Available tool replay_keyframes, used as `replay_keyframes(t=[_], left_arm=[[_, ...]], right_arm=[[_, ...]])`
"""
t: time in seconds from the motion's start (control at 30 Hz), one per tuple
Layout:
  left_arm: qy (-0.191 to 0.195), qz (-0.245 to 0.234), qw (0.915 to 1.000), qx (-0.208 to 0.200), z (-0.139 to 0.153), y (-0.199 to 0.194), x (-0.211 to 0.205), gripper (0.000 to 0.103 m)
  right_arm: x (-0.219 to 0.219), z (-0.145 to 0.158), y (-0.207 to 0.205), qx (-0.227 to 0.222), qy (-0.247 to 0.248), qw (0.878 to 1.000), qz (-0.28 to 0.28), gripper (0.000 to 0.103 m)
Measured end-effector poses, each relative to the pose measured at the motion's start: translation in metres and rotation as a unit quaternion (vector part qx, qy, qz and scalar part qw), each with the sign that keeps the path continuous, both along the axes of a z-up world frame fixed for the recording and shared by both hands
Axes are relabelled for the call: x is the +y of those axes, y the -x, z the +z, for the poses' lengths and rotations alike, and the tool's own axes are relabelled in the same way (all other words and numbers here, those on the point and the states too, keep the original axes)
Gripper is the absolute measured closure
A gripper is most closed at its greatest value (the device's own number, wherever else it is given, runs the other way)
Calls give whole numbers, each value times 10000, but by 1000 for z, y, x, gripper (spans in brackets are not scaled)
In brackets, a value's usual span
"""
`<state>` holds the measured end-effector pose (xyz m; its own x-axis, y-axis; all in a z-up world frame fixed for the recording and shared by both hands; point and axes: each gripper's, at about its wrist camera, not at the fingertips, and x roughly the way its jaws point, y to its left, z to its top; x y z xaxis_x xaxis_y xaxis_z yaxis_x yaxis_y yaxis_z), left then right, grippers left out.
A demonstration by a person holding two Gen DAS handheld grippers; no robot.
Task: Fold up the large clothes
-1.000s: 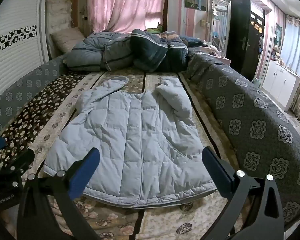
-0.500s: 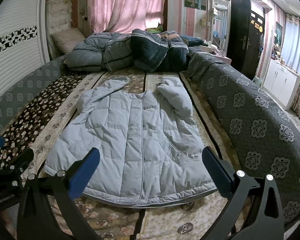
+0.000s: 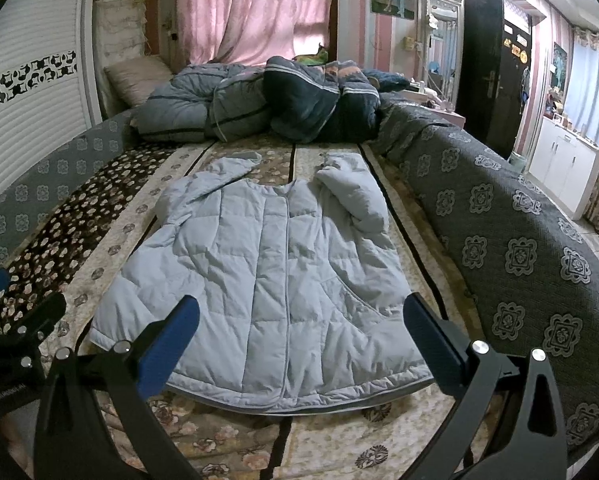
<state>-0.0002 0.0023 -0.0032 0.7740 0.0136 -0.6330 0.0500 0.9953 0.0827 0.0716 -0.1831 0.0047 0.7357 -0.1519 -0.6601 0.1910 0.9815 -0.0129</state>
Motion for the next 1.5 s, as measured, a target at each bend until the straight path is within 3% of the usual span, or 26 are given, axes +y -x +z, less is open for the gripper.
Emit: replay_keyframes(t=[1.5], left_arm=[[-36, -14, 10000, 25, -5, 1, 1, 3]], right_arm=[[-5, -8, 1, 49, -35, 10000, 29, 2]])
